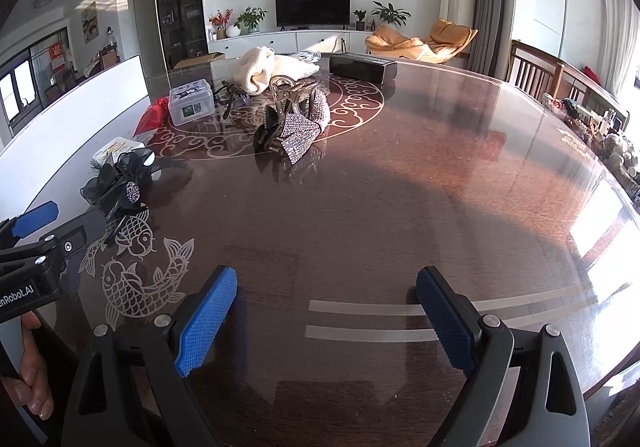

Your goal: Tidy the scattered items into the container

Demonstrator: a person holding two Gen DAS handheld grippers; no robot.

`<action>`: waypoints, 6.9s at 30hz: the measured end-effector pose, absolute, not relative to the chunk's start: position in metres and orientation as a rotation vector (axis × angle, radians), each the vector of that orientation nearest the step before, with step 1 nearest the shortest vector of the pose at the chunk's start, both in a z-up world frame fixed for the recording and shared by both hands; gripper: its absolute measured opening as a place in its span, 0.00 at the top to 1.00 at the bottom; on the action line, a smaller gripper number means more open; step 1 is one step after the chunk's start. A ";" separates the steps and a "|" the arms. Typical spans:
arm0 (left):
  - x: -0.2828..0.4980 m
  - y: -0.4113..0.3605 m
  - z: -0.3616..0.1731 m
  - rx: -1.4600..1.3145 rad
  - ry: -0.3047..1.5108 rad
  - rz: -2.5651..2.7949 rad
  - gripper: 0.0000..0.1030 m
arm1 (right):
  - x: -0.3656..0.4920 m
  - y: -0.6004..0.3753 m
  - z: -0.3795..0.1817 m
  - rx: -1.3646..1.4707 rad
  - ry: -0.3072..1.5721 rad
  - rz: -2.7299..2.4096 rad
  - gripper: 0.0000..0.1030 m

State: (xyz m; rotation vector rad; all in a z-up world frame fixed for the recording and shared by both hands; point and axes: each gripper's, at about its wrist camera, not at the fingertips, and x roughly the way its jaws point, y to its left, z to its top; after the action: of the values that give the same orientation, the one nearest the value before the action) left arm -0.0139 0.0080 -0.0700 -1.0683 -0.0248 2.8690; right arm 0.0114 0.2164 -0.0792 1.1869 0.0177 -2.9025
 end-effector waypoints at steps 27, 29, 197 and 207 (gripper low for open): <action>-0.015 0.007 -0.070 -1.073 -0.051 2.853 0.00 | 0.013 0.218 -0.080 1.200 0.021 -2.897 0.11; -0.014 0.007 -0.070 -1.074 -0.051 2.853 0.00 | 0.013 0.218 -0.080 1.200 0.021 -2.897 0.11; -0.093 0.003 -0.028 -1.314 -0.012 2.895 0.00 | -0.080 0.174 -0.080 1.192 0.191 -2.548 0.62; -0.129 -0.012 -0.031 -1.194 0.508 2.375 0.00 | -0.069 0.175 -0.078 1.163 0.182 -2.587 0.61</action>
State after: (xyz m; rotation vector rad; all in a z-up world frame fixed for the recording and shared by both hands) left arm -0.1292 -0.0118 -0.0314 -1.1943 0.5081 2.3748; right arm -0.0691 0.1748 -0.0783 1.1632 0.1815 -2.5870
